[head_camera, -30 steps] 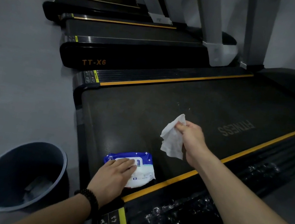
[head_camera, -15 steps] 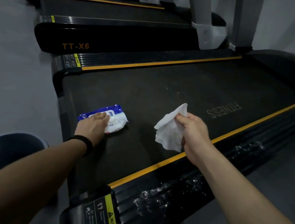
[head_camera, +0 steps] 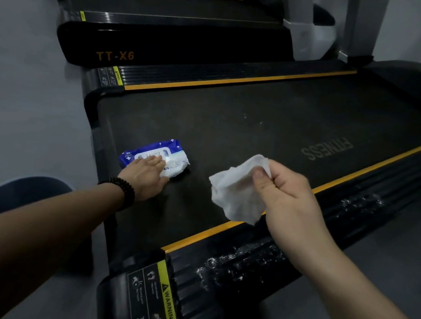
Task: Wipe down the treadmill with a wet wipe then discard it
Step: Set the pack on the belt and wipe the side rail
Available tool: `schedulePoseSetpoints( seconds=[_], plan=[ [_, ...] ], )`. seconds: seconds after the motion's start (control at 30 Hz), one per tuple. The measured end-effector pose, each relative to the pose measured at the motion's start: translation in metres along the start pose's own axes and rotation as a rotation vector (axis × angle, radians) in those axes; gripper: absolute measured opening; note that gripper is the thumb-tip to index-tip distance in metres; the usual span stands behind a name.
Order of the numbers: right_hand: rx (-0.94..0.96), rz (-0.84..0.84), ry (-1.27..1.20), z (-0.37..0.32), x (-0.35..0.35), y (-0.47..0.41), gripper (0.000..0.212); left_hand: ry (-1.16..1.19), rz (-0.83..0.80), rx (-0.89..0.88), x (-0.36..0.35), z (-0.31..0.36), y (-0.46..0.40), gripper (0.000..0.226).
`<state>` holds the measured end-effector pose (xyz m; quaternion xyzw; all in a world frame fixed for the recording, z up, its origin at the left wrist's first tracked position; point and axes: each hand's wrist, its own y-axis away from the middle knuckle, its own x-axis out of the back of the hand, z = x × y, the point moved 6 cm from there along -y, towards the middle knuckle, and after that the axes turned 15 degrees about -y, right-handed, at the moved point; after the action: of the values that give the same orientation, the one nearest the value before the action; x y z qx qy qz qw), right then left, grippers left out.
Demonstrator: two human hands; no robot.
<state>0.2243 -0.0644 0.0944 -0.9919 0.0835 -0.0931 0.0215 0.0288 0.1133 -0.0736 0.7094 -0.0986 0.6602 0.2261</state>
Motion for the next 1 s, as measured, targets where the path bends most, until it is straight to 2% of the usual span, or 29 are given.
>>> schedulePoseSetpoints(
  seconds=[0.03,0.07,0.13,0.17,0.23,0.3,0.43,0.57,0.63,0.7,0.83,1.0],
  plan=[
    [-0.043,0.000,-0.020,0.003,0.001,0.000,0.031,0.178,0.028,-0.001,0.007,0.010,0.012,0.050],
    [-0.089,-0.003,-0.039,0.006,0.001,-0.001,0.030,0.459,0.024,-0.019,0.014,0.023,0.027,0.052],
    [-0.198,-0.007,-0.089,0.010,0.003,-0.002,0.030,1.138,-0.086,-0.164,0.035,0.062,0.063,0.063],
    [-0.259,-0.004,-0.118,0.011,0.003,-0.002,0.031,1.387,-0.136,-0.256,0.050,0.079,0.078,0.069],
    [-0.365,0.019,-0.176,0.008,0.005,-0.001,0.032,1.621,-0.227,-0.364,0.079,0.103,0.101,0.071],
    [-0.457,0.068,-0.236,-0.002,0.006,0.000,0.031,1.670,-0.268,-0.339,0.099,0.115,0.116,0.056],
    [-0.614,0.135,-0.318,-0.027,0.005,0.004,0.031,1.617,-0.171,-0.037,0.125,0.108,0.137,0.020],
    [-0.726,0.191,-0.427,-0.056,-0.002,0.009,0.029,1.685,-0.207,0.167,0.146,0.093,0.159,0.013],
    [-0.797,0.142,-0.452,-0.068,-0.009,0.012,0.026,1.682,-0.238,0.179,0.154,0.091,0.168,0.010],
    [-0.840,0.053,-0.357,-0.070,-0.014,0.014,0.024,1.667,-0.247,0.166,0.159,0.094,0.171,0.010],
    [-0.846,0.004,-0.226,-0.060,-0.008,0.010,0.027,1.602,-0.175,0.239,0.157,0.099,0.169,0.014],
    [-0.790,-0.159,-0.165,-0.042,0.011,0.003,0.022,1.491,-0.024,0.375,0.148,0.102,0.161,0.013]
  ],
)
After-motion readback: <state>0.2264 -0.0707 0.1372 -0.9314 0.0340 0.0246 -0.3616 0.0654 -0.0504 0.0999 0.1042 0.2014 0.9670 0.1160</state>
